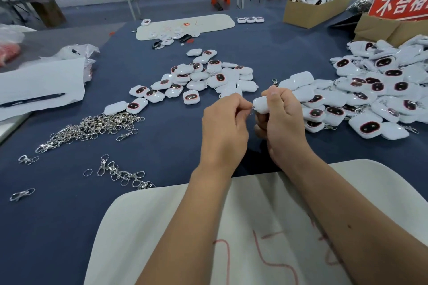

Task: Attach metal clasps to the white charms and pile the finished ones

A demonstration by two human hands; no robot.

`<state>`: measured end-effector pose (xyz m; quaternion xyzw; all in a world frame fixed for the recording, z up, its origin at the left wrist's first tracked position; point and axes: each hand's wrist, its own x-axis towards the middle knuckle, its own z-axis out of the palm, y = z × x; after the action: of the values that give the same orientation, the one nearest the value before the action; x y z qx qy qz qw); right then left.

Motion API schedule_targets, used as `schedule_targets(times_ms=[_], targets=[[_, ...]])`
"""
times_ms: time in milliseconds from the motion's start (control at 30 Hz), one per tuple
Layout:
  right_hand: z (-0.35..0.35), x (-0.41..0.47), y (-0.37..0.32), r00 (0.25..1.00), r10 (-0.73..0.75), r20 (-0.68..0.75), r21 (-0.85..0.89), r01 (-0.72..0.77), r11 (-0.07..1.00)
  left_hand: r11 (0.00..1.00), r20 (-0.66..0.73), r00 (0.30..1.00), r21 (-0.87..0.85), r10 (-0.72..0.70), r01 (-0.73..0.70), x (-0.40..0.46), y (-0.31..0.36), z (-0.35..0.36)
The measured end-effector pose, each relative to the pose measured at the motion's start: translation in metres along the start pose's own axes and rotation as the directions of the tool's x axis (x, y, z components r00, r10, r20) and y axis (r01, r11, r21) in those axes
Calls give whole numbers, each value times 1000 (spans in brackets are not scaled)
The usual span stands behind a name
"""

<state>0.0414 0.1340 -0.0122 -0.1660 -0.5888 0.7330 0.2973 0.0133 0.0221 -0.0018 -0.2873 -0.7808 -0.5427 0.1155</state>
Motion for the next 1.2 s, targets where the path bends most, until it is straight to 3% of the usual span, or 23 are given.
schedule_targets(times_ms=[100, 167, 200, 267, 300, 367, 433, 533, 633, 700, 767, 900, 1033, 1200], targets=[[-2, 1, 3, 996, -85, -21, -150, 81, 985, 943, 84, 979, 264, 184, -200, -1, 0, -1], [-2, 0, 4, 993, -120, -3, -233, 116, 966, 928, 96, 979, 313, 182, -203, 0, -3, -3], [-1, 0, 4, 993, -118, -3, -230, 115, 966, 953, 69, 988, 261, 139, -152, 0, -3, -3], [0, -1, 2, 996, -85, -8, -123, 84, 989, 998, -15, 998, -5, -62, 62, 0, -1, -1], [1, -1, 0, 998, -69, -4, -62, 69, 996, 968, -17, 980, -156, -200, 195, 1, 1, 1], [0, -2, -2, 998, -56, 14, 6, 56, 998, 821, 108, 903, -385, -415, 423, 3, 3, 5], [0, -3, -4, 998, -61, 34, 28, 60, 998, 675, 247, 841, -507, -482, 536, 4, 1, 6], [1, -5, -4, 995, -79, 57, 16, 78, 997, 629, 252, 833, -558, -493, 541, 5, -1, 5], [3, -5, -3, 995, -88, 51, -58, 90, 994, 782, 91, 885, -434, -456, 448, 6, -1, 4], [3, -4, -2, 997, -74, 23, -94, 76, 993, 923, -15, 945, -223, -326, 314, 4, -2, 2], [3, -3, 0, 997, -76, 13, -124, 77, 989, 989, -40, 988, -10, -148, 147, 2, -1, 0], [0, -2, 2, 995, -96, 1, -128, 95, 987, 968, -19, 996, 241, 83, -76, -2, 0, 2], [-1, 2, 4, 981, -143, -127, -156, 123, 980, 984, 33, 998, 170, 48, -53, -3, -2, 3], [-8, 6, -1, 937, -156, -311, -98, 132, 986, 901, 122, 992, 432, -8, -46, -2, -11, 3]])
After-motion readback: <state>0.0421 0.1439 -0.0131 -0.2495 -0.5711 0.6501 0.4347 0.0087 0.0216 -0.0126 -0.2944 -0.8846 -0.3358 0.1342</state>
